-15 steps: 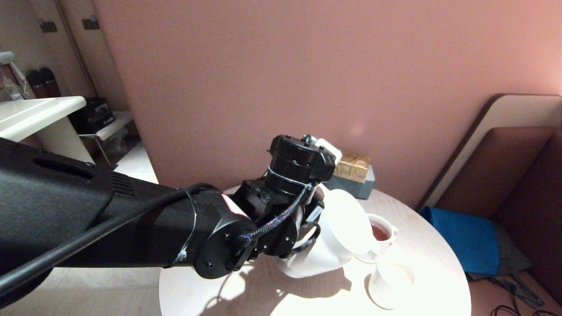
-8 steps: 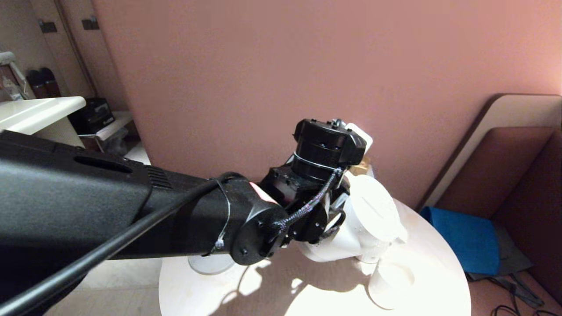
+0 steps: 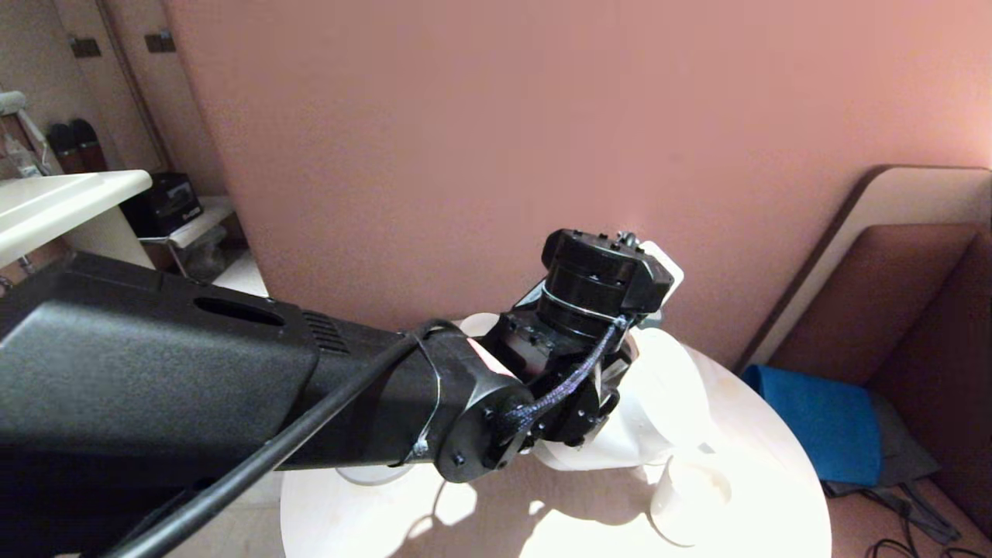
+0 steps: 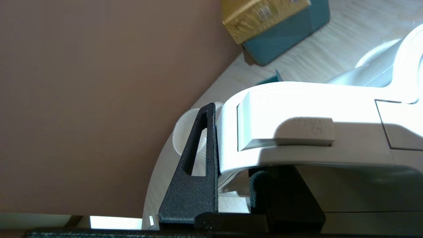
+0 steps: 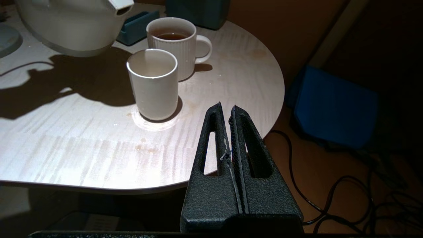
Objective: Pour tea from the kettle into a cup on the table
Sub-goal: Pour water into the cup
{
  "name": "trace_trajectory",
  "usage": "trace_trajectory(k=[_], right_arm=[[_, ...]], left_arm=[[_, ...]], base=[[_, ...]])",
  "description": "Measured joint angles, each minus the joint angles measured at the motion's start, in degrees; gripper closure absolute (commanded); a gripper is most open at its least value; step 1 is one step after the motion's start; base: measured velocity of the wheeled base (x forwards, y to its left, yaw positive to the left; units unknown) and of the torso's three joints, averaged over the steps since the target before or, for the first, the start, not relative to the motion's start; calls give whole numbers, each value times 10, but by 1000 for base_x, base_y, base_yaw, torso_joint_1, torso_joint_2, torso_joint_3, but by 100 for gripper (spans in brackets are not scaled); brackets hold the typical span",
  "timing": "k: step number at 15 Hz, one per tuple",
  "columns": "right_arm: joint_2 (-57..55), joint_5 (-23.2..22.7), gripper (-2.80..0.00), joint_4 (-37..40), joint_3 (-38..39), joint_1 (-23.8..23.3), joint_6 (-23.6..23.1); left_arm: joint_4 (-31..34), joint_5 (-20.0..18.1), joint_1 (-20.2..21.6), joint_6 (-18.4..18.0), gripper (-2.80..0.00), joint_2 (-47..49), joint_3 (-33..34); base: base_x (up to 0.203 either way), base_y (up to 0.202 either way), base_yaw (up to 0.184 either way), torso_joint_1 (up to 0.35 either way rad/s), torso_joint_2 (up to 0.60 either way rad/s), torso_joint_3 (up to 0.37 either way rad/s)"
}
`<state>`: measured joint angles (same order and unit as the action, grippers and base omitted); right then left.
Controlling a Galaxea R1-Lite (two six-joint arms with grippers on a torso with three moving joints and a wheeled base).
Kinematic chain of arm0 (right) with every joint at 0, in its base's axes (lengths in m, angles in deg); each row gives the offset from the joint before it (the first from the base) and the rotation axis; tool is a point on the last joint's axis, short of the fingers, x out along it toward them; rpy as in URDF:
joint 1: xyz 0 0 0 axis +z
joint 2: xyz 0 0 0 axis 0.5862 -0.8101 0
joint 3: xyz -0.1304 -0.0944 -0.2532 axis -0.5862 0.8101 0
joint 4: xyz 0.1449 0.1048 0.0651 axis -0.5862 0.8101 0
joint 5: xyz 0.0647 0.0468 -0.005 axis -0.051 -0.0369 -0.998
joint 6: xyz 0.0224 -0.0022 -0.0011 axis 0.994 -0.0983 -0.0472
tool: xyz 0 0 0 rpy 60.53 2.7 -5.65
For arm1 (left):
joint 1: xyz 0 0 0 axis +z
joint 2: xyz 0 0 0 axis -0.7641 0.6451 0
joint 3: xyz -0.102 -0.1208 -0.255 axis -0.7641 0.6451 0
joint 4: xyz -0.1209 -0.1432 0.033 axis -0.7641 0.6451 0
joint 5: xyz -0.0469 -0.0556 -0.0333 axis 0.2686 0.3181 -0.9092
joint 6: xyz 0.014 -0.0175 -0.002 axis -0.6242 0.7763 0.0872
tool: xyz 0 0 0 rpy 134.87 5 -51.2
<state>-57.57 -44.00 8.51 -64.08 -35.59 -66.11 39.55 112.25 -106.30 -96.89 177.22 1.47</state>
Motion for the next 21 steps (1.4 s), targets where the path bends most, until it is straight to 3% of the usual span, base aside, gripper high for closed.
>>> trace_trajectory(k=[5,11,21], right_arm=[[0,0,0,0,0,0,0],[0,0,0,0,0,0,0],[0,0,0,0,0,0,0]], left_arm=[[1,5,-4,-35,0,13,-4],[1,24,-9,-91,0,54,-81],[1,25,-23,-158,0,73,-86]], base=[[0,0,0,0,0,0],[0,0,0,0,0,0],[0,0,0,0,0,0]])
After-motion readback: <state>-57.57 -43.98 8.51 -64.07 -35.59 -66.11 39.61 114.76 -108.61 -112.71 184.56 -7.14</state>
